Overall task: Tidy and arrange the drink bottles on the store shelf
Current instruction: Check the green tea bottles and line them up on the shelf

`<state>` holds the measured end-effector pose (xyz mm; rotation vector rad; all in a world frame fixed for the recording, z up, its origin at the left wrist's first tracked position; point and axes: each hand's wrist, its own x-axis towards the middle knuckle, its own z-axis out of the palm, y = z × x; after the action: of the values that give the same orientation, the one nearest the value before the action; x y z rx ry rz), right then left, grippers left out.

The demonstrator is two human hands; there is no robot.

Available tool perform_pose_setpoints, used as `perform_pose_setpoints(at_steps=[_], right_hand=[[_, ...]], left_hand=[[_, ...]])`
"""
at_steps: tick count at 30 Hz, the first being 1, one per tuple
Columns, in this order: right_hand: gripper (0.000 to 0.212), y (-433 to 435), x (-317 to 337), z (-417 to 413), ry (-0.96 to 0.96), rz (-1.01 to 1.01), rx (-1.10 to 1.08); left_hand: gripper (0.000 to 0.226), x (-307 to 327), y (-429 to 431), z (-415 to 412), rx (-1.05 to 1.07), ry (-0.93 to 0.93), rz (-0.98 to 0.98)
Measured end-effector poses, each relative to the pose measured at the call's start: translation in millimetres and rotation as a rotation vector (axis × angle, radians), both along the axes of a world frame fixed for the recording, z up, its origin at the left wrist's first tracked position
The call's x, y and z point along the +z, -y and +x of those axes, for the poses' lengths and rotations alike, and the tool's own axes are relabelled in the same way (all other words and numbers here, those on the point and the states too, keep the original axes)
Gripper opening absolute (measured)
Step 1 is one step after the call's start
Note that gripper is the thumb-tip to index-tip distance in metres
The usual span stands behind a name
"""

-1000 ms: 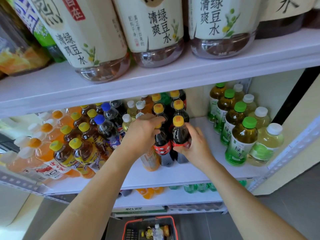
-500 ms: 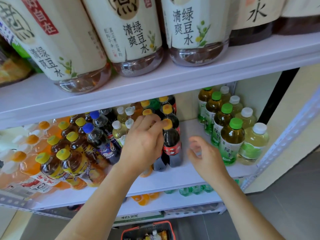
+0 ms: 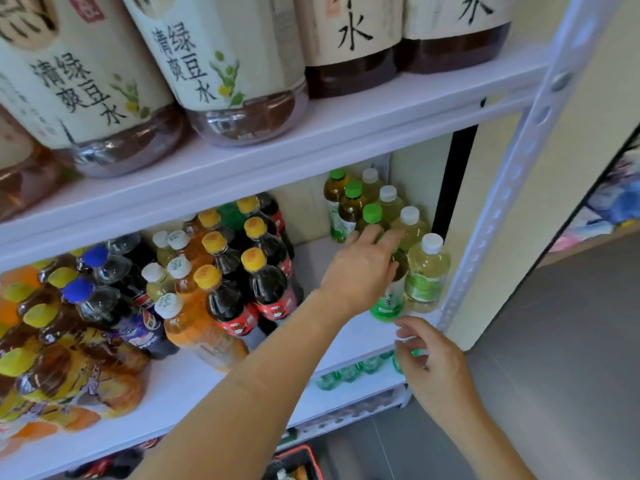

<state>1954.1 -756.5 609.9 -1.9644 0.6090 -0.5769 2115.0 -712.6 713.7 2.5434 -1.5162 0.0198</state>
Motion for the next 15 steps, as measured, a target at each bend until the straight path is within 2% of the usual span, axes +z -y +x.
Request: perform_pose_setpoints(at_steps=[3, 5, 7, 9, 11, 13, 15], right_hand=[[0.052, 2, -2, -2, -0.046, 0.251, 0.020], [0.053, 3, -1, 0, -0.046, 0.493, 0.029], [0.060, 4, 2, -1, -0.052, 0.719, 0.088], [0.072, 2, 6, -3, -0.084, 0.801, 0.247], [0.075, -4, 10, -4, -0.037, 0.985, 0.434], [0.073, -15, 17, -6, 0.048, 1.138, 0.545], [0.065, -29, 29, -6, 0.097, 1.167, 0.579]], left_hand=[[0.035, 4, -19, -2, -0.004, -0.025, -0.046], [0.031, 6, -41, -5, 0.005, 0.046, -0.032], [0.030, 13, -66, -11, 0.075, 0.039, -0.150], [0.028, 25, -90, -17, 0.174, -0.041, -0.363], [0.025, 39, -113, -23, 0.303, -0.153, -0.554], [0.027, 48, -136, -25, 0.428, -0.286, -0.690], [0.030, 55, -159, -25, 0.520, -0.434, -0.798]])
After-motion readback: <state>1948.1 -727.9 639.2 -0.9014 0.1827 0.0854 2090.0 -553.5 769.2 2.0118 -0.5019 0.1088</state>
